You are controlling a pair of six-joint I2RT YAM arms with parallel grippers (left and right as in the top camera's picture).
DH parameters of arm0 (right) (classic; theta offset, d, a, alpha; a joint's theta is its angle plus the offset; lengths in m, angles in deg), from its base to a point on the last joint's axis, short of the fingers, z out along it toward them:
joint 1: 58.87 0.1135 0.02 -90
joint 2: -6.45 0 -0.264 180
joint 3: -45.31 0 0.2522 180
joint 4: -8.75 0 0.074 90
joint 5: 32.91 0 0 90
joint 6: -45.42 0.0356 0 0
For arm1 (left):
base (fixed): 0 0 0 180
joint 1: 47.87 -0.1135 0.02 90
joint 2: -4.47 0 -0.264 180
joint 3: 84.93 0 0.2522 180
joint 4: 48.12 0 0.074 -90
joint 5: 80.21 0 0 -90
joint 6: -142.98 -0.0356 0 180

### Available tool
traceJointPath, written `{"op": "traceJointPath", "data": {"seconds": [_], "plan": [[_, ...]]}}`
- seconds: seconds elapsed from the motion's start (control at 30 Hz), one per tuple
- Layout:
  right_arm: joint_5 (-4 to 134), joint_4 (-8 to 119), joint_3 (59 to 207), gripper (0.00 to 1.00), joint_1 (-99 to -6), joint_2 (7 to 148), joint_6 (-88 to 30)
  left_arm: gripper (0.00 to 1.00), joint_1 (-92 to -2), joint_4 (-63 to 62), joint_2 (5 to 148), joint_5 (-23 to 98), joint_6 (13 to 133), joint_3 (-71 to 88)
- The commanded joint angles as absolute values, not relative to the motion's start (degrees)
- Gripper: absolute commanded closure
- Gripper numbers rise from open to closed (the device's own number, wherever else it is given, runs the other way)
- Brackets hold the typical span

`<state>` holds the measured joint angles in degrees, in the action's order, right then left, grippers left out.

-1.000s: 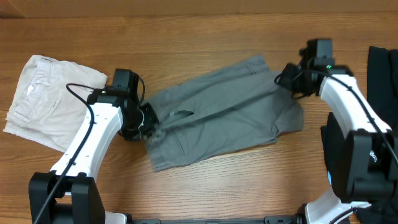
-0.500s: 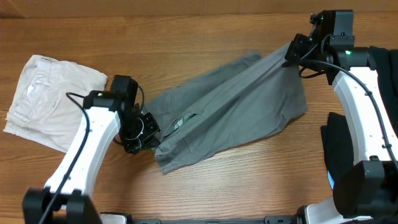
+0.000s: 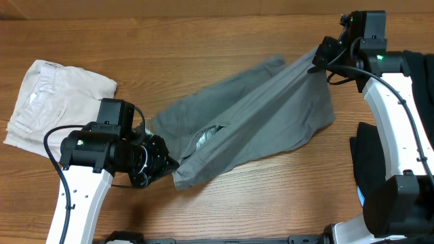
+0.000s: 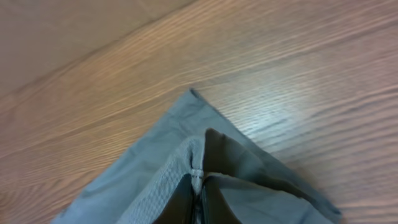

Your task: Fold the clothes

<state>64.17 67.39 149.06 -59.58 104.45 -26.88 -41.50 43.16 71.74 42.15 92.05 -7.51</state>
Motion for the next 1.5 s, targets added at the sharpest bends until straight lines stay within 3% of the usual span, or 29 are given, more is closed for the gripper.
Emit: {"op": "traceJointPath", "data": {"seconds": [0.0, 0.27, 1.03, 1.1, 1.13, 1.17, 1.2, 1.23, 1.27, 1.37, 1.47], "plan": [[57.85, 63.65, 150.96, 0.96, -61.39, 104.78, -27.25, 0.96, -41.85, 46.85, 70.78, 35.09, 93.62, -7.40], [59.71, 58.61, 150.94, 0.96, -58.99, 109.47, -27.30, 0.96, -41.85, 41.83, 71.04, 14.06, 101.93, -7.43], [59.82, 44.81, 150.94, 0.96, -56.15, 123.07, -27.25, 0.95, -41.91, 29.08, 89.27, -2.79, 111.04, -9.96], [59.75, 43.74, 150.94, 0.96, -55.51, 123.62, -27.28, 0.90, -41.91, 27.47, 91.02, -4.84, 113.29, -9.96], [59.75, 43.55, 150.94, 0.96, -55.21, 123.88, -27.25, 0.82, -41.91, 26.31, 91.94, -5.78, 113.82, -9.96], [59.71, 43.59, 150.94, 0.94, -55.08, 123.99, -27.28, 0.70, -41.91, 24.56, 92.88, -6.22, 113.86, -9.96], [59.49, 43.92, 150.94, 0.80, -55.08, 124.10, -27.28, 0.51, -41.91, 22.31, 93.97, -6.35, 113.49, -9.96], [59.05, 44.64, 150.94, 0.64, -55.08, 124.10, -27.25, 0.40, -41.94, 20.27, 94.91, -6.50, 112.90, -9.94], [58.35, 45.47, 150.96, 0.56, -55.12, 123.97, -27.23, 0.32, -42.09, 18.90, 95.32, -6.53, 112.70, -9.94], [56.38, 49.08, 150.99, 0.30, -56.41, 122.24, -27.25, 0.27, -43.84, 16.38, 95.48, -6.15, 111.08, -8.76], [55.79, 53.49, 150.99, 0.28, -58.92, 118.98, -27.23, 0.30, -46.37, 18.07, 95.02, -4.87, 106.54, -3.78]]}}
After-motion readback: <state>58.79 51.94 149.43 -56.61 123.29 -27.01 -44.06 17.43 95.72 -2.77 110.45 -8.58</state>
